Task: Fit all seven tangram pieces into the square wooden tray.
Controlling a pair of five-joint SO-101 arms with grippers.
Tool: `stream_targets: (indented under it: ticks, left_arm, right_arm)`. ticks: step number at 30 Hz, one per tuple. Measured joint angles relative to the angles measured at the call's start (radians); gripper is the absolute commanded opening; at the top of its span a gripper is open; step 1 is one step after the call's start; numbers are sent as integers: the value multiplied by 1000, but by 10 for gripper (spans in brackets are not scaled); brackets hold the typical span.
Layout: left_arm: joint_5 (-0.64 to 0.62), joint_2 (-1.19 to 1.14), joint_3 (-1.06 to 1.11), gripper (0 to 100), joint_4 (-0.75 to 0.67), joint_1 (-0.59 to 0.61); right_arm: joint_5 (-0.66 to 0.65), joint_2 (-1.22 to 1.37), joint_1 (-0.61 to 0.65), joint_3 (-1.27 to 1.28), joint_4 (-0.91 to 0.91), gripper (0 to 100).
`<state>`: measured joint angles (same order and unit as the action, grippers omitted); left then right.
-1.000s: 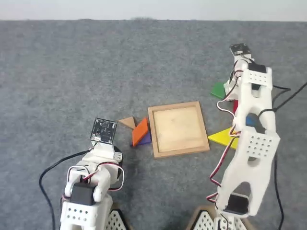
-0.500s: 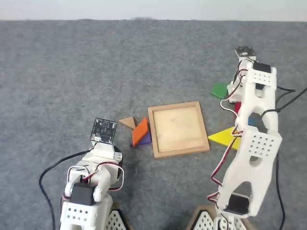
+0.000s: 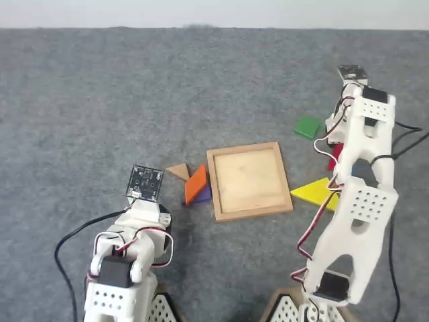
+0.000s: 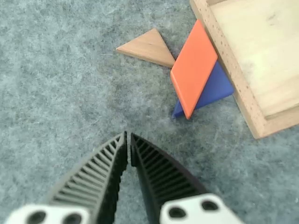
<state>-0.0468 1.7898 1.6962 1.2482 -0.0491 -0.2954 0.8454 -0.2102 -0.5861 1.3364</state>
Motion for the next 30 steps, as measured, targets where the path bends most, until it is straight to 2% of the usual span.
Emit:
stream_targets:
  ticks: [5, 11, 18, 21, 27, 30]
  left_arm:
    - [0, 0, 0, 12, 0, 0]
    - [0, 0, 0, 12, 0, 0]
    - [0, 0, 0, 12, 0, 0]
    - [0, 0, 0, 12, 0, 0]
    - [0, 0, 0, 12, 0, 0]
    - [0, 0, 0, 12, 0, 0]
  right_arm:
    - [117, -23, -43, 15, 18, 246]
    - [196, -89, -89, 18, 124, 250]
    - [241, -273, -92, 170, 123, 249]
    - [275, -422, -95, 347, 31, 248]
    - [370, -769, -89, 856, -310, 248]
    - [407, -841, -84, 1019, -442, 252]
